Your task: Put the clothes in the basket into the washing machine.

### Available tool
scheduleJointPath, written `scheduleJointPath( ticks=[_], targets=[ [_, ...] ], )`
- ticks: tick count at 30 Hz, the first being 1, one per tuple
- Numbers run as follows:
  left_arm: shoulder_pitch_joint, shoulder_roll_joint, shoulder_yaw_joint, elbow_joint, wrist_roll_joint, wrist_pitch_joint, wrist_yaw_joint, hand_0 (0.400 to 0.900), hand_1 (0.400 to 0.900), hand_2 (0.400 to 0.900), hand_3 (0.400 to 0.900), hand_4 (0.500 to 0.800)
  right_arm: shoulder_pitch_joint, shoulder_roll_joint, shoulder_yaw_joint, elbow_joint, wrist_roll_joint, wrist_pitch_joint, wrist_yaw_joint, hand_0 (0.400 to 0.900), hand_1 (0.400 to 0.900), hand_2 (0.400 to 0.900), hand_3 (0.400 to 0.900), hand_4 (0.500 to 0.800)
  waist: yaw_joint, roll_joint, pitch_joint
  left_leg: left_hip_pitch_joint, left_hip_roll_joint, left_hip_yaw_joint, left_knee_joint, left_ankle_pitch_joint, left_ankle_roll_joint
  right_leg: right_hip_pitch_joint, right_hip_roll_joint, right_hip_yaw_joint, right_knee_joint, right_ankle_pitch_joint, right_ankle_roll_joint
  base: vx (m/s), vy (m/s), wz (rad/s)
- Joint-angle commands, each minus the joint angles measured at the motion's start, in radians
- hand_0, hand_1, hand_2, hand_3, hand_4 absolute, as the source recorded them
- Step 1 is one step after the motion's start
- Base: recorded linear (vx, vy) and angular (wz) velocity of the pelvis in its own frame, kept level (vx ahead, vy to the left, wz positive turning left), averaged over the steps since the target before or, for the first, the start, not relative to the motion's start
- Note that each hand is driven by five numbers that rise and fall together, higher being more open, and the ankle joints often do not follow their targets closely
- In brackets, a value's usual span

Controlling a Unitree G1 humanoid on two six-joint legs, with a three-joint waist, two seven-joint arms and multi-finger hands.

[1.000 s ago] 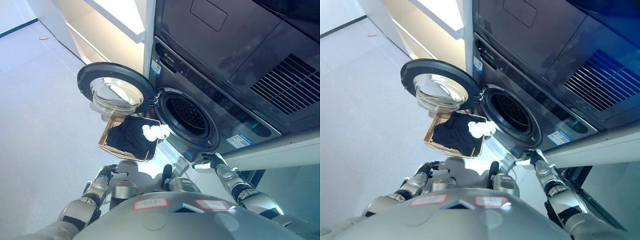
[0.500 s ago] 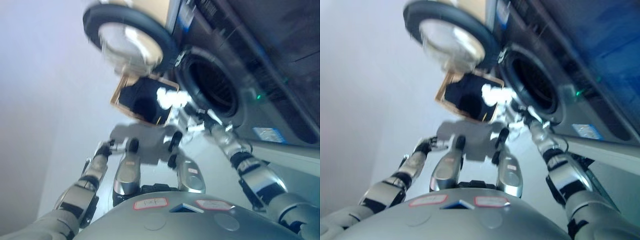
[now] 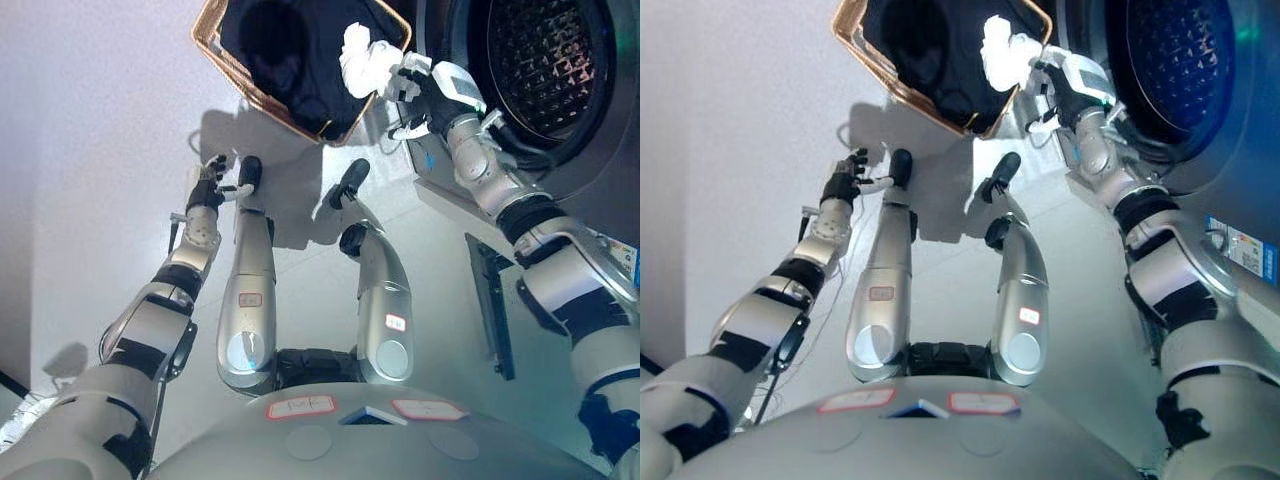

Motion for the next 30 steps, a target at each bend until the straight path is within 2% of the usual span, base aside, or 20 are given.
scheduleJointPath(
  ticks=[1,6,14,17,22,26,30],
  targets=[
    [0.055,0.06,-0.009,-0.014,-0.015,-0.032,0.047,0.9,0.9,0.9,0.9,0.8,0.015,-0.081,0.024,-0.063,-0.016,-0.038,-0.059,0.9,0.9,0.9,0.9,0.8,0.009,-0.01,-0.083,-0.075,-0.005,0.028,-0.067,0.059,0.008,-0.028,-0.039,0.038,0.264,-0.199,0.111,-0.02,-0.092,0.17],
    [-0.001,0.127,-0.007,-0.045,-0.027,-0.031,0.057,0.9,0.9,0.9,0.9,0.8,-0.02,-0.143,0.054,-0.156,0.026,-0.078,-0.077,0.9,0.9,0.9,0.9,0.8,-0.003,-0.054,-0.11,-0.193,-0.003,-0.016,-0.014,0.052,-0.002,-0.113,-0.032,-0.002,0.323,-0.239,0.098,-0.01,-0.099,0.24],
    [-0.036,0.169,0.003,-0.031,-0.036,-0.026,0.065,0.9,0.9,0.9,0.9,0.8,-0.034,-0.143,0.054,-0.139,0.087,-0.087,-0.072,0.9,0.9,0.9,0.9,0.8,0.001,-0.078,-0.117,-0.287,-0.018,-0.06,0.025,0.056,-0.008,-0.192,-0.027,-0.034,0.401,-0.288,0.079,-0.01,-0.048,0.16],
    [-0.032,0.17,0.021,-0.026,-0.044,-0.027,0.067,0.9,0.9,0.9,0.9,0.8,-0.04,-0.13,0.059,-0.06,0.063,-0.081,-0.09,0.9,0.9,0.9,0.9,0.8,0.002,-0.075,-0.122,-0.326,-0.023,-0.071,0.041,0.058,-0.011,-0.241,-0.029,-0.041,0.436,-0.303,0.07,-0.01,-0.008,0.04],
    [-0.064,0.184,0.032,0.019,-0.048,-0.033,0.074,0.9,0.9,0.9,0.9,0.8,-0.086,-0.048,0.074,0.125,-0.018,-0.044,-0.122,0.9,0.9,0.9,0.9,0.8,0.003,-0.074,-0.134,-0.375,-0.018,-0.076,0.057,0.055,-0.013,-0.294,-0.023,-0.028,0.449,-0.308,0.067,-0.01,-0.007,-0.09],
    [-0.096,0.199,0.031,0.037,-0.042,-0.04,0.083,0.9,0.9,0.9,0.9,0.8,-0.118,-0.029,0.1,0.201,-0.124,-0.007,-0.17,0.9,0.9,0.9,0.9,0.8,-0.002,-0.054,-0.139,-0.427,-0.037,-0.088,0.113,0.043,-0.01,-0.359,-0.033,-0.015,0.522,-0.347,0.055,-0.03,0.011,0.08],
    [-0.145,0.202,0.023,0.031,-0.047,-0.042,0.102,0.9,0.9,0.9,0.9,0.8,-0.16,-0.016,0.097,0.266,-0.144,0.019,-0.201,0.9,0.9,0.9,0.9,0.8,-0.003,-0.042,-0.143,-0.493,-0.052,-0.082,0.186,0.013,0.002,-0.429,-0.044,0.005,0.588,-0.37,0.05,-0.05,0.041,-0.07]
  ],
)
